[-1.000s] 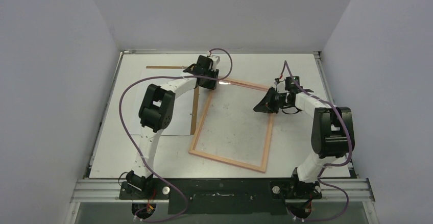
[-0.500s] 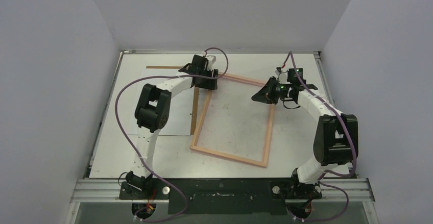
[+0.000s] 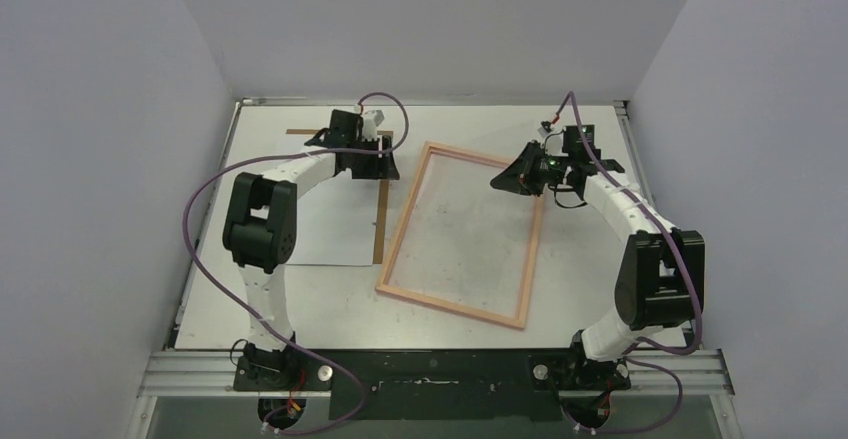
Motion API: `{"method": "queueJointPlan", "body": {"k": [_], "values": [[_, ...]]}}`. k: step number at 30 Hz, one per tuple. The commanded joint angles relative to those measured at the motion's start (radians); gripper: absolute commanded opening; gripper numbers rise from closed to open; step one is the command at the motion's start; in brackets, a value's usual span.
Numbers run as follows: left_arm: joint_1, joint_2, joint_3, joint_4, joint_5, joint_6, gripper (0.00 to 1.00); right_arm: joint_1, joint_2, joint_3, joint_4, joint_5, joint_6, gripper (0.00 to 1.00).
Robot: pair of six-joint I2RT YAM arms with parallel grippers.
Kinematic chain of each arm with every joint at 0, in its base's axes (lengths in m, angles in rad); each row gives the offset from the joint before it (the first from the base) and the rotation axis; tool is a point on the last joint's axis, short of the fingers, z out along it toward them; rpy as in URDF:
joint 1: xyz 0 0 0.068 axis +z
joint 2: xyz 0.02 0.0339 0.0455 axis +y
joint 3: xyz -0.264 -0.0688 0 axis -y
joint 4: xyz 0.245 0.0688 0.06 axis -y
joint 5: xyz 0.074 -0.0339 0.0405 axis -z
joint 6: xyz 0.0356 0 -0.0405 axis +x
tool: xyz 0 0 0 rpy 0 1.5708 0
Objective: Put the photo into the frame
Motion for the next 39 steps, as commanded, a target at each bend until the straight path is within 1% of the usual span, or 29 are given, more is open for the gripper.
{"method": "queueJointPlan", "body": {"k": [1,3,5,8,11,15,20,27,31,35,39], "values": [[-0.006,-0.105,-0.133,0.053,0.084,0.004,0.59,0.018,-0.027,0.129,0.051,-0.030,0.039,0.05],[-0.020,-0.144,-0.209,0.075,0.092,0.005,0.59,0.029,-0.019,0.171,0.044,-0.033,0.047,0.05],[-0.033,-0.173,-0.249,0.090,0.087,0.013,0.59,0.040,-0.014,0.209,0.027,-0.034,0.049,0.05],[-0.039,-0.183,-0.274,0.086,0.087,0.020,0.59,0.054,-0.016,0.251,-0.017,-0.017,0.034,0.05],[-0.032,-0.199,-0.288,0.092,0.079,0.016,0.58,0.057,-0.029,0.252,-0.041,-0.001,0.023,0.05],[-0.003,-0.228,-0.295,0.105,0.070,-0.007,0.57,0.057,-0.053,0.203,-0.031,0.013,0.049,0.05],[0.039,-0.262,-0.311,0.121,0.016,-0.031,0.55,0.056,-0.111,0.104,0.056,0.008,0.161,0.05],[0.064,-0.296,-0.334,0.131,0.032,-0.047,0.54,0.054,-0.177,0.116,0.066,-0.006,0.221,0.05],[0.074,-0.294,-0.328,0.118,0.037,-0.036,0.54,0.054,-0.205,0.099,0.100,-0.026,0.262,0.05],[0.086,-0.287,-0.325,0.100,0.043,-0.020,0.54,0.051,-0.213,0.036,0.109,-0.020,0.248,0.05],[0.081,-0.289,-0.332,0.097,0.043,-0.014,0.54,0.051,-0.178,-0.065,0.137,-0.005,0.213,0.05]]}}
